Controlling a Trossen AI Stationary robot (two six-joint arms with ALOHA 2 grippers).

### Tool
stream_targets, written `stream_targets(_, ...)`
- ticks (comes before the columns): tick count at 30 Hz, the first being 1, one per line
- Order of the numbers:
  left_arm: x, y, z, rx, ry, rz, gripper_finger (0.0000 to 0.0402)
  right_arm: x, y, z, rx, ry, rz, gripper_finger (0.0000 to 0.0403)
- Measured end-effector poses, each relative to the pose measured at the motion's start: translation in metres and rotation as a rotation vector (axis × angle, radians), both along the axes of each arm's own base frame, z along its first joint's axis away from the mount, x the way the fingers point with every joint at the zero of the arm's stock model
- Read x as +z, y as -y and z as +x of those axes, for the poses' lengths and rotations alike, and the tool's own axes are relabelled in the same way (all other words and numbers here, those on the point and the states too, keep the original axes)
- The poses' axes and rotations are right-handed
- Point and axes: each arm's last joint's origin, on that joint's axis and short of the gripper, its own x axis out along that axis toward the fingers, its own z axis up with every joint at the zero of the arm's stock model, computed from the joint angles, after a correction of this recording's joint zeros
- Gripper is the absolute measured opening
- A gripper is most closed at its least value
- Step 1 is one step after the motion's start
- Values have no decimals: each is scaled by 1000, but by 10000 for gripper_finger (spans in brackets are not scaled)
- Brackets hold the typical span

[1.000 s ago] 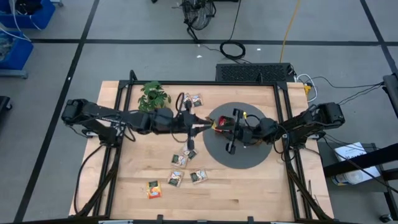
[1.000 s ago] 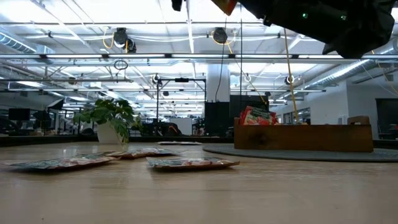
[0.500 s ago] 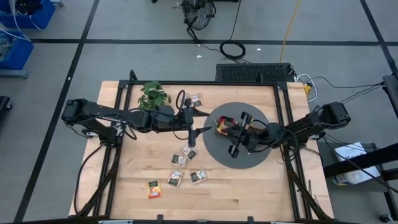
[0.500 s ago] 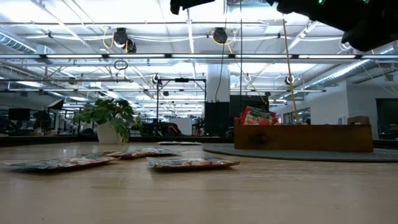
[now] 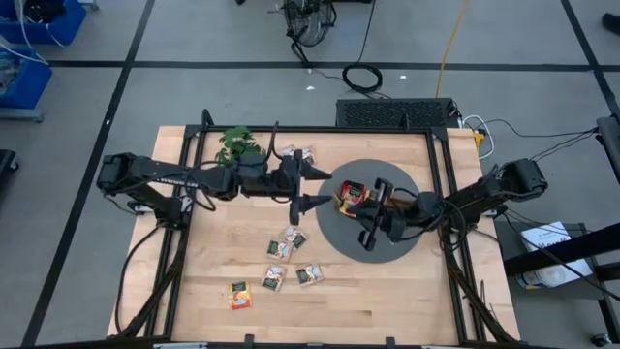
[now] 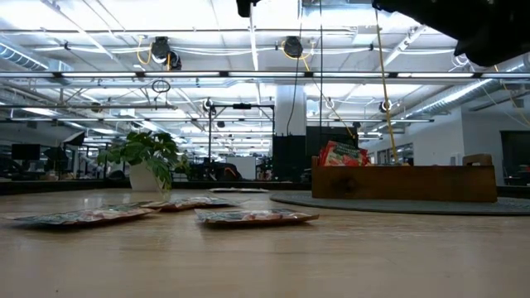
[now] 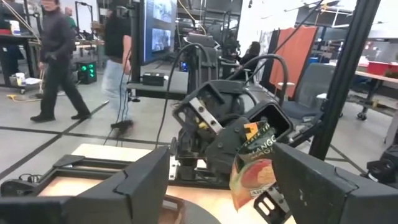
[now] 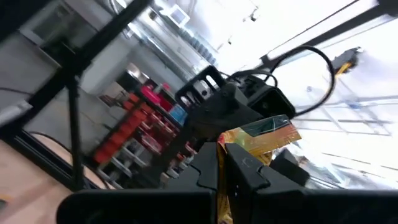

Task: Pick & Place Tea
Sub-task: Put the yellow tea bag into the middle section of the wooden organizer

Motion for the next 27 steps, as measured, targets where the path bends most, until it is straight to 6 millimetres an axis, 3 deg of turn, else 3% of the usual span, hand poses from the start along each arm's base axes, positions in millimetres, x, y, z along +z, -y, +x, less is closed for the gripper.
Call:
stream_targets(12, 0, 2, 0, -6, 0, 11, 258, 11, 15, 15, 75, -33, 50, 2)
stream_targets(20, -2, 2, 0, -7, -15, 26, 245, 12, 16, 15, 69, -26, 46, 2)
stream_targets(24, -2, 2, 0, -6, -14, 36, 214, 12, 16, 15, 68, -26, 46, 2)
stream_targets(27, -2, 2, 0, -6, -12, 57, 164, 12, 16, 15, 66, -25, 42, 2)
